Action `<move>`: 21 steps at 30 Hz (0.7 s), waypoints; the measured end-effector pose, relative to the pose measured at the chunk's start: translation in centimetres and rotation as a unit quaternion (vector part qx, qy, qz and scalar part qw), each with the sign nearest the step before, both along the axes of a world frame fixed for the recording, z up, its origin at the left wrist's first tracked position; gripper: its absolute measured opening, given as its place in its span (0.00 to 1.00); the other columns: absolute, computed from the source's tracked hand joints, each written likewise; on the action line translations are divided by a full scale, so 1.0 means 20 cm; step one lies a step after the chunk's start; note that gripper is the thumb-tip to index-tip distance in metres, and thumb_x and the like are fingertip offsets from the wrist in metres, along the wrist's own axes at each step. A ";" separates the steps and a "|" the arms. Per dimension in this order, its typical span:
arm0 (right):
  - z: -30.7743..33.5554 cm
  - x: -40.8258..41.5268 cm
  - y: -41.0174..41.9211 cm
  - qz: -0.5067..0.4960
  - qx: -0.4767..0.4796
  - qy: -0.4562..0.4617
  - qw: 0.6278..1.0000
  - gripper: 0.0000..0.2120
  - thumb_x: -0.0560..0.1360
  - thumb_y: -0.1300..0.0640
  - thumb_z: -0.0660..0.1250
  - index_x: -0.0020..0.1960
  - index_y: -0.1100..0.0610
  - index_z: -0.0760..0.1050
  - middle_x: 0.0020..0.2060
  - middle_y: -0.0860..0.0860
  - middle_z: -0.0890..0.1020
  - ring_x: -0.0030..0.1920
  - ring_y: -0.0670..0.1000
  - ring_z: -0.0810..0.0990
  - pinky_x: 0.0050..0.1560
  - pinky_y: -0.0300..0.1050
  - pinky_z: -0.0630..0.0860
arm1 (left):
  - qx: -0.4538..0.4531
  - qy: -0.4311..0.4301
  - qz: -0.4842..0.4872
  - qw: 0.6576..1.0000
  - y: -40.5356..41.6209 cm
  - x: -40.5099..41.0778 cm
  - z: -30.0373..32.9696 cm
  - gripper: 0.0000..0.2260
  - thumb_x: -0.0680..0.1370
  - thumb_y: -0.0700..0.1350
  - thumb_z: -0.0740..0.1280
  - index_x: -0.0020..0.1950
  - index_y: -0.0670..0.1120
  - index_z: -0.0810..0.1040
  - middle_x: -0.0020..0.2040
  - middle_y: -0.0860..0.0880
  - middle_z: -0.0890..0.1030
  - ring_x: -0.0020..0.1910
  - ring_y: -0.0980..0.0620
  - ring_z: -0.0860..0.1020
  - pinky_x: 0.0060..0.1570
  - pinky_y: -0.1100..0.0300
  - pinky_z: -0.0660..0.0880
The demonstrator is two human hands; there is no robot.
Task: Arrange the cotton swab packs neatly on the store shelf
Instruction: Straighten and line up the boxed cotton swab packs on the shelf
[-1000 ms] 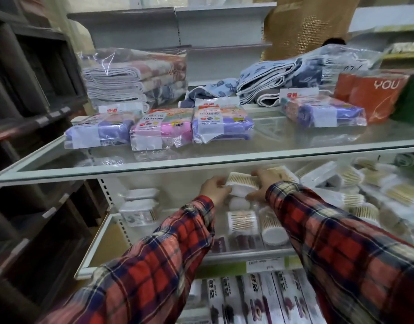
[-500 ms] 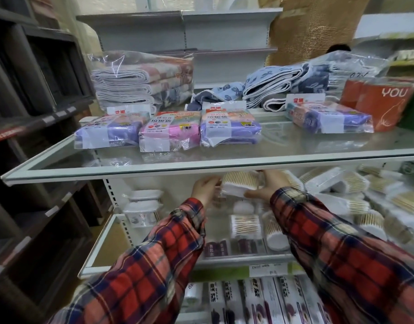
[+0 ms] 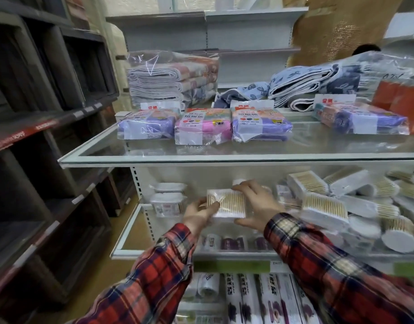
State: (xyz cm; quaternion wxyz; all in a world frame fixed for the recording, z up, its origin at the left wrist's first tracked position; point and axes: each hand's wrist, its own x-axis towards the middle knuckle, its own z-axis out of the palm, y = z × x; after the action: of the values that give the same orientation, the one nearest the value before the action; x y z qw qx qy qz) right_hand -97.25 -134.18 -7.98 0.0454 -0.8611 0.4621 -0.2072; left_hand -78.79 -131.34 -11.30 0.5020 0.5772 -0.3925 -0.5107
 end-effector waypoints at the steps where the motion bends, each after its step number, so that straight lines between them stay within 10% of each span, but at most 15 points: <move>1: -0.01 0.02 0.01 0.000 0.004 -0.002 1.000 0.40 0.64 0.48 0.76 0.71 0.50 0.64 0.67 0.50 0.67 0.65 0.51 0.69 0.65 0.39 0.61 | -0.005 -0.002 0.005 1.000 0.02 0.01 0.00 0.21 0.75 0.48 0.71 0.66 0.45 0.71 0.56 0.49 0.79 0.55 0.47 0.78 0.56 0.52 0.77; 6: -0.04 0.07 0.05 -0.018 0.127 -0.152 0.980 0.46 0.63 0.45 0.78 0.74 0.49 0.58 0.70 0.46 0.65 0.69 0.47 0.66 0.67 0.36 0.60 | -0.015 -0.002 0.014 1.000 0.07 0.06 0.01 0.22 0.76 0.45 0.70 0.68 0.45 0.70 0.57 0.49 0.78 0.56 0.49 0.77 0.57 0.54 0.76; 11: -0.04 0.13 0.05 -0.066 0.316 -0.446 0.835 0.30 0.71 0.55 0.73 0.69 0.52 0.66 0.66 0.54 0.73 0.62 0.54 0.75 0.61 0.52 0.75 | -0.048 0.038 0.003 0.998 0.12 0.10 0.00 0.22 0.76 0.41 0.69 0.69 0.46 0.68 0.52 0.54 0.79 0.51 0.54 0.79 0.47 0.62 0.76; 21: -0.08 0.17 0.08 -0.084 0.383 -0.488 0.780 0.22 0.70 0.62 0.73 0.62 0.58 0.71 0.54 0.56 0.81 0.50 0.55 0.82 0.50 0.51 0.81 | -0.051 0.042 -0.017 0.998 0.17 0.15 0.02 0.21 0.76 0.39 0.69 0.67 0.46 0.71 0.57 0.48 0.81 0.55 0.48 0.81 0.54 0.54 0.78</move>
State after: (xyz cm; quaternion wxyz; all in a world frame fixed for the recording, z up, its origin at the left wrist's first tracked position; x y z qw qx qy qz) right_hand -93.93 -132.67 -9.61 0.5728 -0.5145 0.4902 -0.4084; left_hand -75.79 -128.03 -11.00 0.5381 0.5219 -0.4067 -0.5222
